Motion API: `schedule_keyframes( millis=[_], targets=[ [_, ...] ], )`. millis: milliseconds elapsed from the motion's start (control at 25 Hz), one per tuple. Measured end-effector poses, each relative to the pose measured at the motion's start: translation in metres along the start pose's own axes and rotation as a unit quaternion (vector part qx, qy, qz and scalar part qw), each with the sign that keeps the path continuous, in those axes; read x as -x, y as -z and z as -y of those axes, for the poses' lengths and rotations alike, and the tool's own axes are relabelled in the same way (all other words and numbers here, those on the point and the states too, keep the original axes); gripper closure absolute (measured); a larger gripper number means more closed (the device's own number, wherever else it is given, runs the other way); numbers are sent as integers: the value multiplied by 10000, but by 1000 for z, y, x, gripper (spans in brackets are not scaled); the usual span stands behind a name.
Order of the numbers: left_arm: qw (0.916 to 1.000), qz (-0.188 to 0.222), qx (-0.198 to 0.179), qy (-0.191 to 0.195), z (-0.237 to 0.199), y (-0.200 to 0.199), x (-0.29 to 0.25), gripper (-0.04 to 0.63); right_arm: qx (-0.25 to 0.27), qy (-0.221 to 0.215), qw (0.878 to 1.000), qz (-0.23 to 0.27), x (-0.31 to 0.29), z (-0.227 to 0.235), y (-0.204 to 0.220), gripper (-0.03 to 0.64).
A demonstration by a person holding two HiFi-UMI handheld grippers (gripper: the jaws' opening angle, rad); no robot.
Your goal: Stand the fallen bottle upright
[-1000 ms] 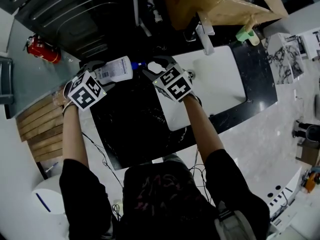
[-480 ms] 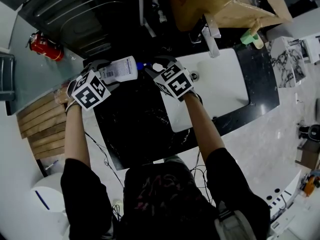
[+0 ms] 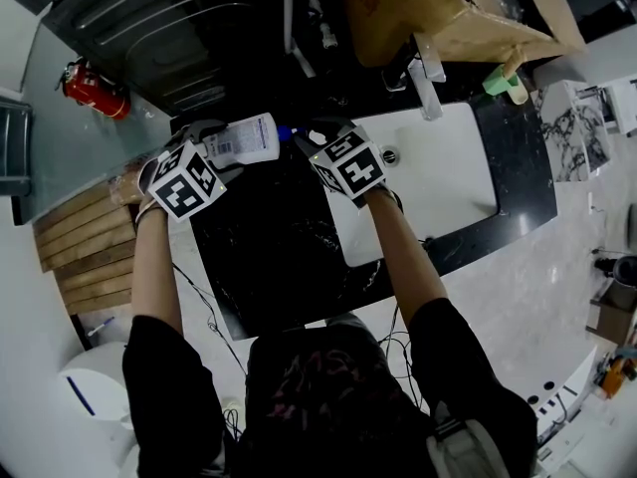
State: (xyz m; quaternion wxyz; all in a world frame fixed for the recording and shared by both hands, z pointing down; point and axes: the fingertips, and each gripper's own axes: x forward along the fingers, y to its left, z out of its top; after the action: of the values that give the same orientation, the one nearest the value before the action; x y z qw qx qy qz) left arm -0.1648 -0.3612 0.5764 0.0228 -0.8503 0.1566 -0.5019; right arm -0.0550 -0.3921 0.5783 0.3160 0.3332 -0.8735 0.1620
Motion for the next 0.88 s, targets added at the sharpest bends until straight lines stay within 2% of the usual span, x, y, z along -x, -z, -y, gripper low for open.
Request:
schedule_keyframes(
  millis=[200,440,640,880],
  targets=[
    [9999,144,35,-88,-1,-2,1,245,45,132,9998,142,7,1,-8,488],
    [9978,561,269,-236,-3,-12,5,247,77,207,9986,482,27,5,-28,491],
    [9945,847,502,-353,-4,-17,10,247,81,203,9962,838,46,3,-53,500],
    [9874,1263,804,-503,-8,-15,20,247,368,163,9935,1061,55,-11,-86,499]
  ],
)
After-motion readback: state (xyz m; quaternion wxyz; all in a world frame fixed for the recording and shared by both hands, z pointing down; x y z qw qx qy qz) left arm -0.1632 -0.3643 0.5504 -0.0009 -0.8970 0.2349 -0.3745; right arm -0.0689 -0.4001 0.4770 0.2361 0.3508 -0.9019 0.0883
